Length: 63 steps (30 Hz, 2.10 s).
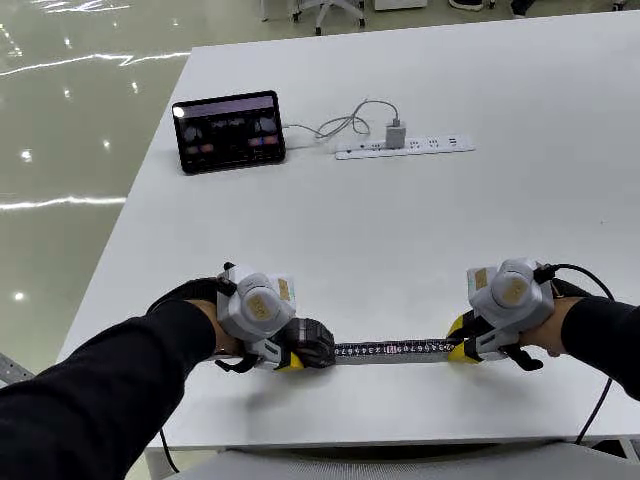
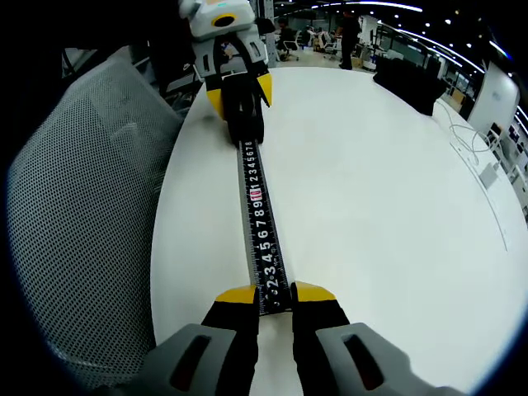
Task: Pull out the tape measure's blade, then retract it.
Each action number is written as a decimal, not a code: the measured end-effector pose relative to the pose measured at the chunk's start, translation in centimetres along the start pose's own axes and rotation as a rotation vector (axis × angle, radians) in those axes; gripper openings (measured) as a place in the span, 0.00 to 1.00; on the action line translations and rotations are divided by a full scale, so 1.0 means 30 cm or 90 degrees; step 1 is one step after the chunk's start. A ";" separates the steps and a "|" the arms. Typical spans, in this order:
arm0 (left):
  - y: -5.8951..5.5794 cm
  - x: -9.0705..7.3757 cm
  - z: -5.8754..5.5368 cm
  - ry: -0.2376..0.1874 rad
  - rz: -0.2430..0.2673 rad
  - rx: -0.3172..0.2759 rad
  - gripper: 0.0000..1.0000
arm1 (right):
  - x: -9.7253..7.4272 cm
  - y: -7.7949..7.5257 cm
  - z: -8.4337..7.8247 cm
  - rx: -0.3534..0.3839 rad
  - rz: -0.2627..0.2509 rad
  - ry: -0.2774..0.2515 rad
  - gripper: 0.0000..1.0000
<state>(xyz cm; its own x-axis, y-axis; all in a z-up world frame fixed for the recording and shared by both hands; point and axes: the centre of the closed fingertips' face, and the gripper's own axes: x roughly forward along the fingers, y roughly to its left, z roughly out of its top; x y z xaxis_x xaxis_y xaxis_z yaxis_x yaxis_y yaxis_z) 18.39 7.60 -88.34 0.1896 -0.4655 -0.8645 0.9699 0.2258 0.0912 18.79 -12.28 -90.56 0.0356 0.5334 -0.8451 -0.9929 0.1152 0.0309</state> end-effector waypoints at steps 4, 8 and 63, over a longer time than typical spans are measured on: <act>0.000 0.000 0.001 -0.001 0.000 -0.001 0.32 | -0.004 0.001 -0.006 0.005 0.001 0.000 0.10; -0.001 -0.001 0.001 -0.001 0.000 -0.001 0.32 | -0.009 0.001 -0.014 0.008 0.000 0.001 0.10; 0.001 0.001 0.001 -0.008 0.001 -0.006 0.32 | -0.085 -0.009 -0.104 0.026 -0.011 0.015 0.10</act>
<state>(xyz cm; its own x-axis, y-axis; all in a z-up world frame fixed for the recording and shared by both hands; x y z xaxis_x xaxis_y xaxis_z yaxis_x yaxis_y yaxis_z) 18.43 7.56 -88.33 0.1937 -0.4750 -0.8584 0.9681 0.2346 0.0886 18.61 -16.29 -90.07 0.0494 0.5114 -0.8580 -0.9866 0.1588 0.0379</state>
